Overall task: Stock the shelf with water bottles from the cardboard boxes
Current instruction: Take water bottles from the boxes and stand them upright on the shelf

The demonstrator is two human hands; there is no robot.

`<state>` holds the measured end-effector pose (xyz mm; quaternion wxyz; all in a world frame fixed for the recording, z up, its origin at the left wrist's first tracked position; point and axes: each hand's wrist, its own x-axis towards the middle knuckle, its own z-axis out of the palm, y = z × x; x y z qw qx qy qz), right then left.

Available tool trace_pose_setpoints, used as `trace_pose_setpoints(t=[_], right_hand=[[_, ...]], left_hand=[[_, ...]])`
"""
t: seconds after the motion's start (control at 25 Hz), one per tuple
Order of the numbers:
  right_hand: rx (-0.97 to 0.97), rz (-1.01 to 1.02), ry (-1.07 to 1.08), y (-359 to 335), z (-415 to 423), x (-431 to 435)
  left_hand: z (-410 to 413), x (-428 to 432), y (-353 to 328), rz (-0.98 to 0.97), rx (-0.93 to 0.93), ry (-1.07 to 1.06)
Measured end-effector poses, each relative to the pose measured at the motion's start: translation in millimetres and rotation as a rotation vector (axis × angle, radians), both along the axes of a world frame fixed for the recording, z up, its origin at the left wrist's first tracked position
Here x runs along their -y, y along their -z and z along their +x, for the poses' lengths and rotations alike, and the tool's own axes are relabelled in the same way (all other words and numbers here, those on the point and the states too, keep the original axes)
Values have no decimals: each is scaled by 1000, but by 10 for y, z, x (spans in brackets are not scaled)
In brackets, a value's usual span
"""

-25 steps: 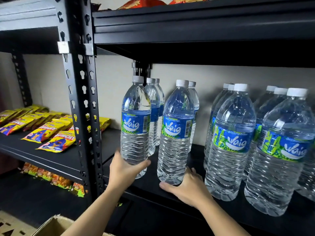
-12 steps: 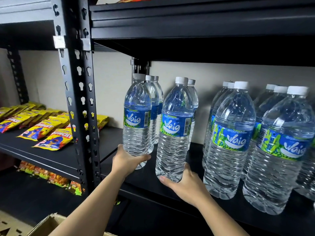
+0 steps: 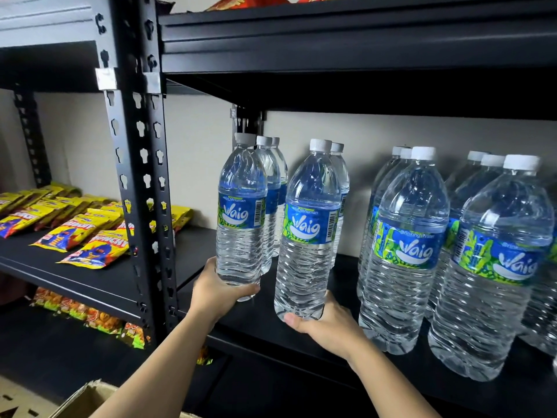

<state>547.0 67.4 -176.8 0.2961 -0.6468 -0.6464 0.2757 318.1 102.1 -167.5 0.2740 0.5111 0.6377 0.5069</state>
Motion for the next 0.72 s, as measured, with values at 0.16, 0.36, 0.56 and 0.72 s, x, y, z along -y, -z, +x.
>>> trace_pose_setpoints(t=[0.16, 0.36, 0.56, 0.72], right_hand=[[-35, 9, 10, 6, -1, 17], [48, 35, 10, 18, -3, 35], [111, 53, -3, -4, -8, 45], [130, 51, -8, 37, -12, 14]], left_hand=[[18, -20, 10, 8, -12, -32], [-21, -50, 44, -24, 3, -9], [-10, -25, 23, -1, 9, -2], [16, 3, 16, 24, -5, 1]])
